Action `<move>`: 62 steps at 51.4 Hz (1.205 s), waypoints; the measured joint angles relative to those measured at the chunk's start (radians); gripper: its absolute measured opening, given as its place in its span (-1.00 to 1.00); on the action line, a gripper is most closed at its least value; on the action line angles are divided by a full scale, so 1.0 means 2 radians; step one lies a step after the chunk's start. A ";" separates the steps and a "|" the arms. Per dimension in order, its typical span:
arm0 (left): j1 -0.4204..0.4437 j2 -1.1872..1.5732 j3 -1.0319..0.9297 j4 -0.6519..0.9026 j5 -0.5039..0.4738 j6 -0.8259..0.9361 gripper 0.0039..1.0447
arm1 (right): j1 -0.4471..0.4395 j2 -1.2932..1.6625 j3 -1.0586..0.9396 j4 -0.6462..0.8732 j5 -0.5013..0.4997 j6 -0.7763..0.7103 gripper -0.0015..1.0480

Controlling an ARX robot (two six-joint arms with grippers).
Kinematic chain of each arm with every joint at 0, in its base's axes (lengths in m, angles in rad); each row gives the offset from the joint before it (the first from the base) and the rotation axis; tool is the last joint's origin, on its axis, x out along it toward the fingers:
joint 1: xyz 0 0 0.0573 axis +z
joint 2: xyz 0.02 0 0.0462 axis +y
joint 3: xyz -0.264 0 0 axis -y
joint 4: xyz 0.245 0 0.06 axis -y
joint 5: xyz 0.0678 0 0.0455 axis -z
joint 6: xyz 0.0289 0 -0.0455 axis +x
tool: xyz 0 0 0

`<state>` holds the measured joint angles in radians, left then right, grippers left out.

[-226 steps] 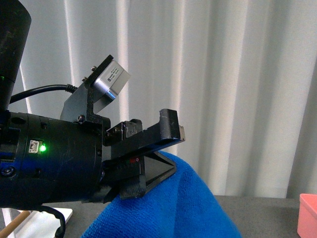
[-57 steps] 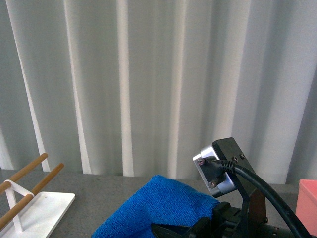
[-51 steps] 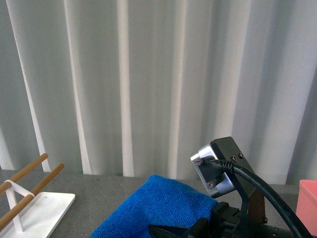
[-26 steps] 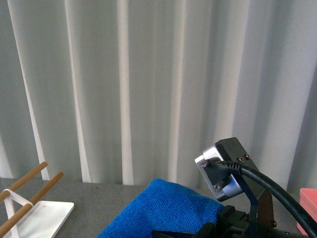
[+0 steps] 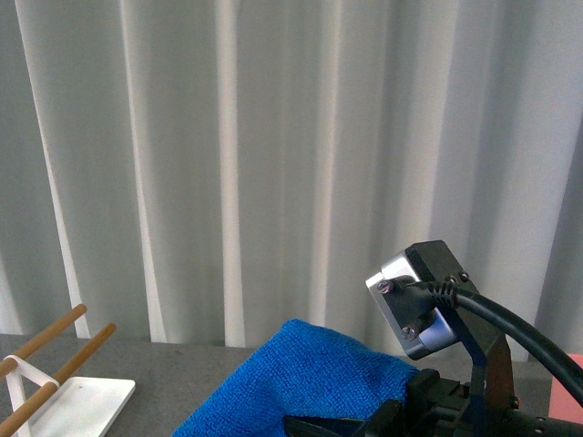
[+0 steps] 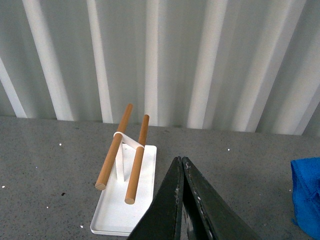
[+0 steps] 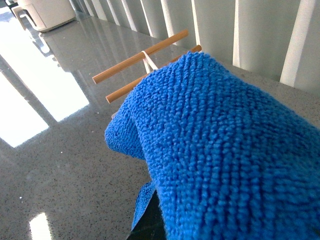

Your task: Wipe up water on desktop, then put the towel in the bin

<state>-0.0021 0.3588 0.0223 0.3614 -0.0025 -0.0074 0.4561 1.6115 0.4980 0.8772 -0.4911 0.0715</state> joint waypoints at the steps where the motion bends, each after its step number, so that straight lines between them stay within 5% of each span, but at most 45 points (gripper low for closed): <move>1: 0.000 -0.004 0.000 -0.004 0.000 0.000 -0.93 | -0.001 0.000 0.000 0.000 0.000 0.000 -0.91; 28: 0.000 -0.092 0.000 -0.091 0.000 0.000 -0.93 | -0.009 -0.004 0.000 -0.007 0.000 -0.006 -0.91; 35: 0.000 -0.164 0.000 -0.176 0.001 0.000 -0.93 | -0.009 -0.004 0.000 -0.012 0.000 -0.008 -0.91; 50: 0.000 -0.177 0.000 -0.180 0.001 0.000 -0.93 | -0.012 -0.006 0.000 -0.026 0.006 -0.011 -0.91; 57: 0.000 -0.177 0.000 -0.180 0.001 0.000 -0.50 | -0.019 0.024 0.020 -0.074 0.068 -0.040 -0.91; 62: 0.000 -0.178 0.000 -0.180 0.001 0.000 -0.12 | -0.038 0.096 0.056 -0.160 0.168 -0.087 -0.91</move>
<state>-0.0021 0.0036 0.0227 0.0006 -0.0002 -0.0074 0.3809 1.8038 0.6090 0.5571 -0.1543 -0.1024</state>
